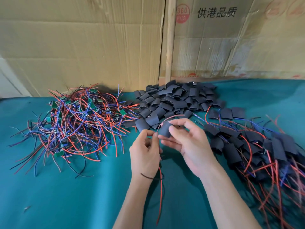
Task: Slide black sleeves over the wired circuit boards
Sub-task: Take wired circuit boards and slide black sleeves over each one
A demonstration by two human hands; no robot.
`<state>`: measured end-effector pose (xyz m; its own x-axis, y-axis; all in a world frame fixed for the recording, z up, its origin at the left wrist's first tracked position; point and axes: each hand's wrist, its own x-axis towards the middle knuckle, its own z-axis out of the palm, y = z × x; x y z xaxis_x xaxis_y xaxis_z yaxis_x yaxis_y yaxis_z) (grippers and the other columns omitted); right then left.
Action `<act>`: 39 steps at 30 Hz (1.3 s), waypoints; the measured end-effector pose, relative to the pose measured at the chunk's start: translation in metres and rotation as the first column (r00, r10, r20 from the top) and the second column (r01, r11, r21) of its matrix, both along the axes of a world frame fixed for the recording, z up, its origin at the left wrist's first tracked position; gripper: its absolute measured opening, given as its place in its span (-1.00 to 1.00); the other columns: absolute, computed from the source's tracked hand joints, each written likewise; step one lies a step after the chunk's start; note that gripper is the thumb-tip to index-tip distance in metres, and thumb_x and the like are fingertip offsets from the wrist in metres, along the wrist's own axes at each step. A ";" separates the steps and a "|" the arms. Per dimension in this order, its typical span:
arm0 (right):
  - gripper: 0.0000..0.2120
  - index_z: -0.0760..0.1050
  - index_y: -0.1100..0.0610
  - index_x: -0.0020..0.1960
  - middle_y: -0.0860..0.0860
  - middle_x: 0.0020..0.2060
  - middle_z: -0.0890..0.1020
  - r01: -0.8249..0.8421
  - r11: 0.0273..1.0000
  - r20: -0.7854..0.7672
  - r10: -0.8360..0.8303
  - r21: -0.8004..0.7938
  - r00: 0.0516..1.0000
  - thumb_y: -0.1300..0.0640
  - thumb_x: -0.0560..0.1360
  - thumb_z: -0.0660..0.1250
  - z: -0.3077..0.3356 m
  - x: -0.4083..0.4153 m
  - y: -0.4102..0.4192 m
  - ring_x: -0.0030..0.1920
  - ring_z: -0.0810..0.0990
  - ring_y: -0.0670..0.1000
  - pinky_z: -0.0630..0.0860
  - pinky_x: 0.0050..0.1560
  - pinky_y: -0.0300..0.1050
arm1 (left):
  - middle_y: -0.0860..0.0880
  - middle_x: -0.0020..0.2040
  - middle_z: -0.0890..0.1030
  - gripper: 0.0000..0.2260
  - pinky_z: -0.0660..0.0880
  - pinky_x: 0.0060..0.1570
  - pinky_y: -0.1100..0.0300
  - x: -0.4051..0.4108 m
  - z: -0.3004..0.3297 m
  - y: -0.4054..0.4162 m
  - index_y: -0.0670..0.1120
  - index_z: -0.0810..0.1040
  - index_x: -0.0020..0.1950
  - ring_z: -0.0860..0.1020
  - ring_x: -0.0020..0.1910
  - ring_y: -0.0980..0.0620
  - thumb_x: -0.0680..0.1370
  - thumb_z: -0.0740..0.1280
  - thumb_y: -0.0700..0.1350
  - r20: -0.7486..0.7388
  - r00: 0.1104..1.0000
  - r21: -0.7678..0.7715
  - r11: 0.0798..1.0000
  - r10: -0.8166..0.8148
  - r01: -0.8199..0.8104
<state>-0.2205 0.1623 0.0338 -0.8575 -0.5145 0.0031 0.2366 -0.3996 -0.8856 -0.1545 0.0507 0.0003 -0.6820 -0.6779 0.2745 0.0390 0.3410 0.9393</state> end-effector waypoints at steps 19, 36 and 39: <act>-0.63 0.74 0.18 0.08 0.13 -0.14 0.73 -0.177 0.970 -0.113 0.198 0.168 0.974 0.17 0.28 0.57 0.005 0.002 0.007 -0.25 0.69 0.15 0.65 -0.17 -0.07 | -0.17 -0.48 0.51 -0.81 0.47 -0.49 0.02 -0.001 0.003 0.001 -0.02 0.51 -0.22 0.46 -0.53 -0.21 0.60 0.32 -0.18 0.012 0.998 -0.021 0.997 0.068 -0.068; -0.84 0.72 0.06 -0.02 0.07 -0.13 0.71 0.207 0.945 0.194 -0.160 -0.254 0.968 0.17 0.41 0.47 0.011 -0.023 0.036 -0.27 0.67 -0.02 0.63 -0.17 -0.21 | -0.05 -0.51 0.51 -0.85 0.32 -0.56 0.29 0.002 0.006 0.002 -0.12 0.56 -0.12 0.37 -0.63 0.03 0.63 0.28 -0.26 -0.060 0.997 0.169 0.984 -0.051 0.061; -0.84 0.70 0.09 0.02 0.15 -0.10 0.67 0.216 0.933 0.210 -0.159 -0.286 0.965 0.17 0.44 0.46 0.011 -0.023 0.037 -0.18 0.70 0.04 0.65 -0.08 -0.17 | -0.05 -0.51 0.50 -0.85 0.32 -0.55 0.29 0.004 0.007 0.002 -0.14 0.55 -0.10 0.36 -0.62 0.02 0.64 0.27 -0.25 -0.060 0.996 0.173 0.982 -0.062 0.072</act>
